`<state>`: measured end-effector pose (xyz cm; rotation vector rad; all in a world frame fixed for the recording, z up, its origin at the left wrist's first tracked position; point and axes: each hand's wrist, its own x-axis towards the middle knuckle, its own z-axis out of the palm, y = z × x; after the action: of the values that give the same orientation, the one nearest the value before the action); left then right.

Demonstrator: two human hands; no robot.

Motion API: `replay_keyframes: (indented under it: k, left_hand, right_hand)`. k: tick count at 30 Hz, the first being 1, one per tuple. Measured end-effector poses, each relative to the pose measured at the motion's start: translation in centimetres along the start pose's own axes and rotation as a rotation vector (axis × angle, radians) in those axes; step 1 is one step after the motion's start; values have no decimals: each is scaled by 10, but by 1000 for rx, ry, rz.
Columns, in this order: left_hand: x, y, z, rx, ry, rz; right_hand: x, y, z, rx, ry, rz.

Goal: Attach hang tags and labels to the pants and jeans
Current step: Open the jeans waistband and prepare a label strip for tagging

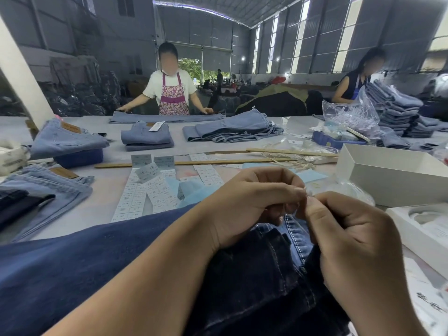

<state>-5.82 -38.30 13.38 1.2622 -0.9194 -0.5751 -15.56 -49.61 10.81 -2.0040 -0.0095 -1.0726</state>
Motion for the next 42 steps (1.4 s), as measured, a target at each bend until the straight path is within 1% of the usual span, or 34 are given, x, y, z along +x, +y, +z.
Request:
replay_keyframes:
  k: [7, 10, 13, 19, 23, 26, 30, 32, 36, 42]
  left_hand:
    - [0, -3, -1, 23, 23, -40]
    - [0, -4, -2, 84, 33, -55]
    - [0, -4, -1, 138, 23, -46]
    - [0, -5, -4, 171, 28, -27]
    - [0, -5, -4, 211, 58, -20]
    - [0, -4, -4, 256, 60, -24]
    - [-3, -1, -4, 309, 57, -45]
    - [-3, 0, -3, 322, 65, -52]
    - [-4, 2, -1, 363, 16, -54]
    - [-5, 3, 0, 364, 0, -44]
  right_hand:
    - [0, 8, -2, -118, -60, -36]
    - [-1, 7, -1, -147, -83, -14]
    - [0, 3, -2, -103, -83, 5]
    - [1, 4, -5, -23, -95, 84]
    - [1, 10, -8, 9, -40, 151]
    - [1, 10, -9, -1, 38, 128]
    - [0, 6, -11, -61, 34, 33]
    - [-1, 6, -11, -25, 38, 41]
    - [1, 9, -13, 47, 22, 79]
    - [3, 11, -13, 142, -8, 99]
